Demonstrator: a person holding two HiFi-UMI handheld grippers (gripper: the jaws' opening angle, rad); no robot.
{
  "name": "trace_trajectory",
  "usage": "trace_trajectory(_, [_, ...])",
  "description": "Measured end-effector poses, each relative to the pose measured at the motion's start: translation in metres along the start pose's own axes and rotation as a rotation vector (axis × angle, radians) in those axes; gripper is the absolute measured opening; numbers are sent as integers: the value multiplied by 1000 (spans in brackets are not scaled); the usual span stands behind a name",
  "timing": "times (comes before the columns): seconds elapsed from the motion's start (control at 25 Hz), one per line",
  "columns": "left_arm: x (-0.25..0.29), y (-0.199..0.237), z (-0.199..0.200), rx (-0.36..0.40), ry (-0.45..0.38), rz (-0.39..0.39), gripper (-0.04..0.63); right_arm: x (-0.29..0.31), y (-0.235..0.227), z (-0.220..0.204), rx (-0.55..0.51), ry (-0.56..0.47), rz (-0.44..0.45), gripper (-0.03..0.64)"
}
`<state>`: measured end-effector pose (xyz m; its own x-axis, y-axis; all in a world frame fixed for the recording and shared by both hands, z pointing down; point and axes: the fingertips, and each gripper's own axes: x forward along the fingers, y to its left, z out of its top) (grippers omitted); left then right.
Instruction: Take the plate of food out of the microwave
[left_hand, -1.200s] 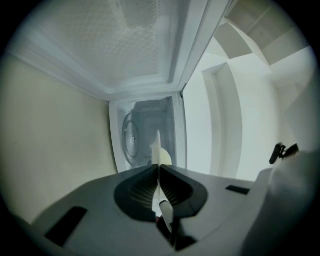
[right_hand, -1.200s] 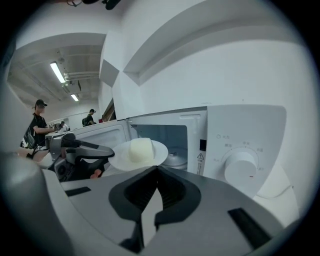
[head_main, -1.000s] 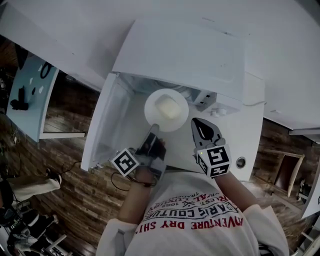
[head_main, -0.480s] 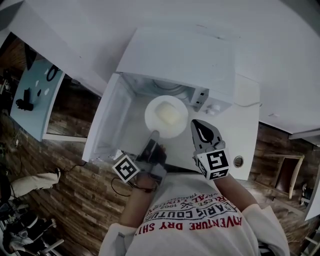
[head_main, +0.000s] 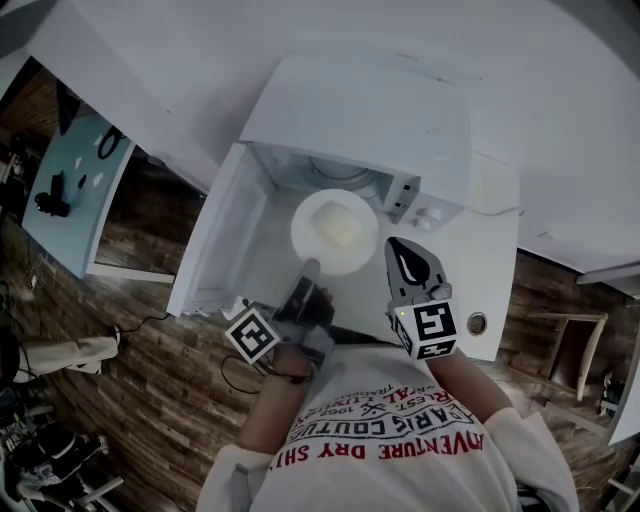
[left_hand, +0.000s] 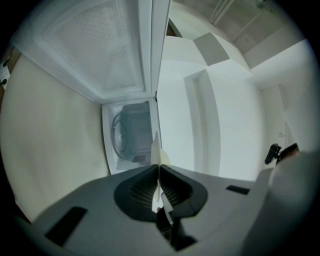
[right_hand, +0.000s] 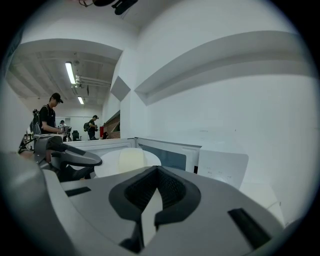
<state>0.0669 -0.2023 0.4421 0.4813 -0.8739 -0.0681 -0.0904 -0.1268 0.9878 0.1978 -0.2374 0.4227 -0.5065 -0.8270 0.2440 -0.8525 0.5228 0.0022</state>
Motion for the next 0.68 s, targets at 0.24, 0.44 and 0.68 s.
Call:
trace_trajectory(0.24, [1, -2, 2, -5, 4, -10, 16, 1, -3, 0, -5, 5, -22, 9])
trace_trajectory(0.44, [1, -3, 5, -11, 3, -13, 16, 4, -10, 2, -1, 1, -41, 9])
trace_trajectory(0.68, [5, -2, 7, 3, 14, -21, 17, 7, -12, -2, 0, 18, -43, 9])
